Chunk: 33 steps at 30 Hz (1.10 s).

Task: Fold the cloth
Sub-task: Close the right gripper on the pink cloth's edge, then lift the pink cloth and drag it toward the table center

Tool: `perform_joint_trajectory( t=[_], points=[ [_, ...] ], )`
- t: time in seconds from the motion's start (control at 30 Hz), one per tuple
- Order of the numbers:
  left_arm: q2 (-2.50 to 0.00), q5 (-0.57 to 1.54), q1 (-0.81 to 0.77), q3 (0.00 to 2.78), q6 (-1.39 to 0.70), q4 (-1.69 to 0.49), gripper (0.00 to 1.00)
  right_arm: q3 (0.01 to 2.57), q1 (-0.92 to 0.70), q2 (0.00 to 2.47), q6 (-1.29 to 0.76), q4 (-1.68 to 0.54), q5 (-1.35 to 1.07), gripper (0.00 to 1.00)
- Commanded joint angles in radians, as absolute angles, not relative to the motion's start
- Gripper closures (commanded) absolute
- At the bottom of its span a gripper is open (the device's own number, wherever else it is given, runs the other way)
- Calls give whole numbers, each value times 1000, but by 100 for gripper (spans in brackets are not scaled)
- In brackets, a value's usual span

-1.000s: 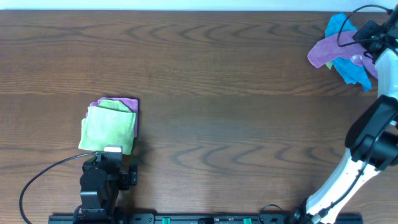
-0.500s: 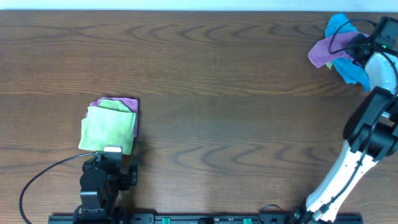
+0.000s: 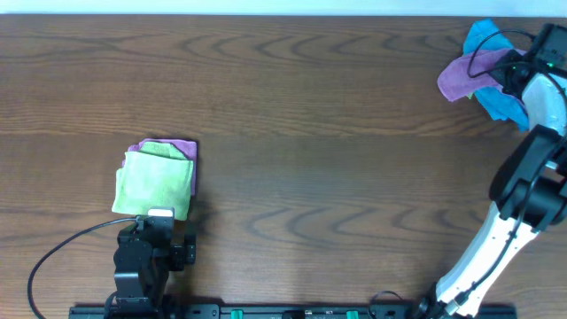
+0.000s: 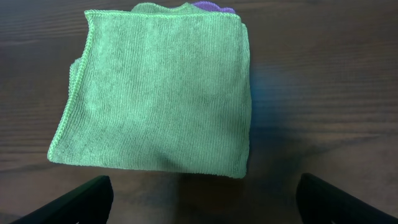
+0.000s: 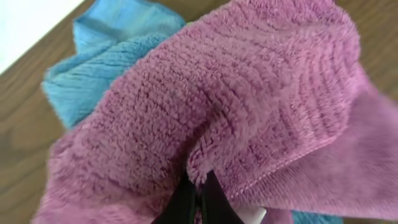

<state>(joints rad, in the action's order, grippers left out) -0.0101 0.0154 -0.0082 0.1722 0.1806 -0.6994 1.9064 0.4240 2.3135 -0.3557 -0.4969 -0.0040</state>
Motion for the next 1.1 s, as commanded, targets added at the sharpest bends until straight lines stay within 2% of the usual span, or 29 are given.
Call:
perform_joint_trajectory(
  t=[0.0, 0.37, 0.57, 0.8, 0.97, 1.07],
  points=[
    [-3, 15, -5, 160, 176, -706, 5, 1926, 403, 2178, -358, -547, -12, 99],
    [-3, 15, -5, 160, 176, -706, 5, 1926, 305, 1959, -319, -791, -4, 99],
    [-4, 15, -5, 160, 176, -706, 5, 1926, 183, 1883, -308, -1011, -4, 99],
    [-3, 15, -5, 160, 176, -706, 5, 1926, 60, 1811, -203, -1160, -4, 99],
    [-3, 15, -5, 160, 176, -706, 5, 1903, 36, 1755, -128, -1254, -37, 99],
    [-3, 15, -5, 160, 176, -706, 5, 1794, 51, 1678, -104, -1224, -95, 99]
  ],
)
